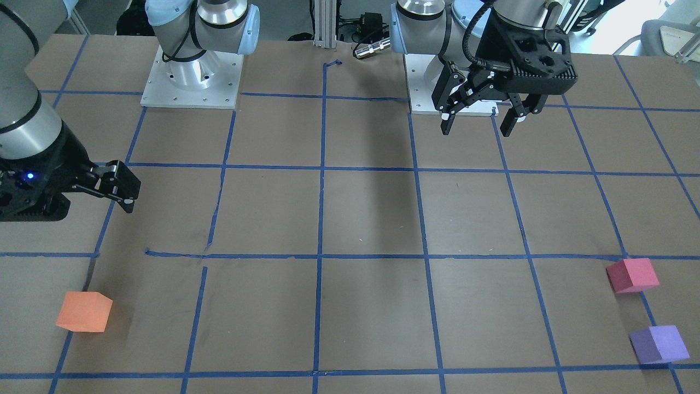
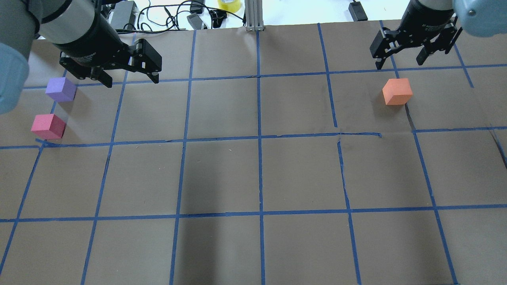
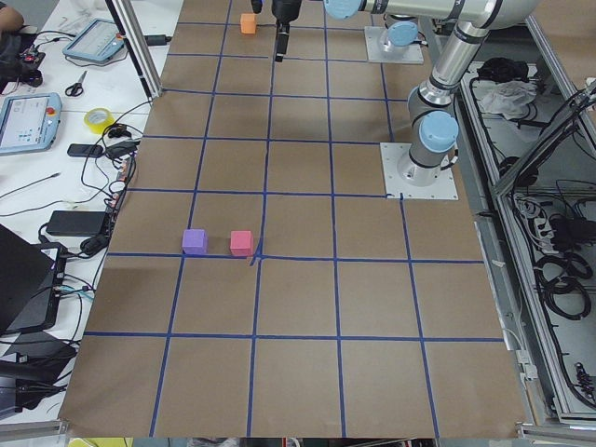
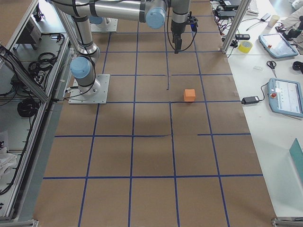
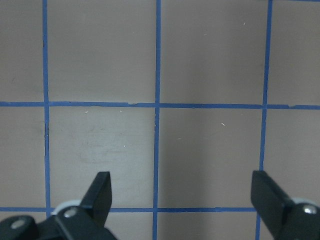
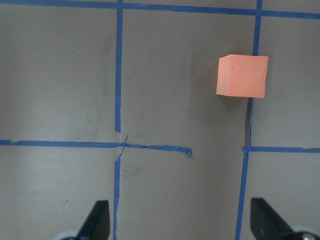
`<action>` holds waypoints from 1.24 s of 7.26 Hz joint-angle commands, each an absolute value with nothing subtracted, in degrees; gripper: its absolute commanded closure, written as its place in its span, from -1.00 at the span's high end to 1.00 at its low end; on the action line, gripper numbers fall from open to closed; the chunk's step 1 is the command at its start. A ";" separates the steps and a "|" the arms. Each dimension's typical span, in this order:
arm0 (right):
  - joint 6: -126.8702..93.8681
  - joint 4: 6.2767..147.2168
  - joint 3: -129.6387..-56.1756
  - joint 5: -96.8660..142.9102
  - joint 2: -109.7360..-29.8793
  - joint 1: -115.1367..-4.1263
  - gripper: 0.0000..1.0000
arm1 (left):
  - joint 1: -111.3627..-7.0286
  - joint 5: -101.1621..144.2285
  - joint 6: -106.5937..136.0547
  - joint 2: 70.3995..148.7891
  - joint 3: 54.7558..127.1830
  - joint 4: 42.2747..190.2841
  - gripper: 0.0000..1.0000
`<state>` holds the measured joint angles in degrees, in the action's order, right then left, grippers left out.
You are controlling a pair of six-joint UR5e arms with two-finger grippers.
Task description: Arrange blocks in a line
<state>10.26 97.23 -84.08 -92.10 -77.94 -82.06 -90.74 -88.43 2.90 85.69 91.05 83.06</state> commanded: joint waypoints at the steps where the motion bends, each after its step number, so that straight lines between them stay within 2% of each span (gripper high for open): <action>1: 10.37 100.62 -83.14 -93.42 -73.84 -79.91 1.00 | -90.70 -88.33 2.90 85.69 91.05 83.06 1.00; 3: 10.28 104.29 -84.20 -93.51 -70.69 -75.86 0.96 | -90.70 -88.24 2.90 85.69 91.05 83.06 1.00; 7: 11.69 113.78 -84.11 -93.43 -60.50 -74.00 0.95 | -90.70 -88.33 2.90 85.69 91.05 83.06 1.00; 9: 11.69 115.91 -84.29 -93.52 -58.02 -73.92 0.96 | -90.62 -88.59 2.90 85.61 91.05 83.23 1.00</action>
<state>11.65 113.74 -84.26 -93.48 -60.12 -74.00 -90.68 -88.46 2.90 85.67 91.03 83.14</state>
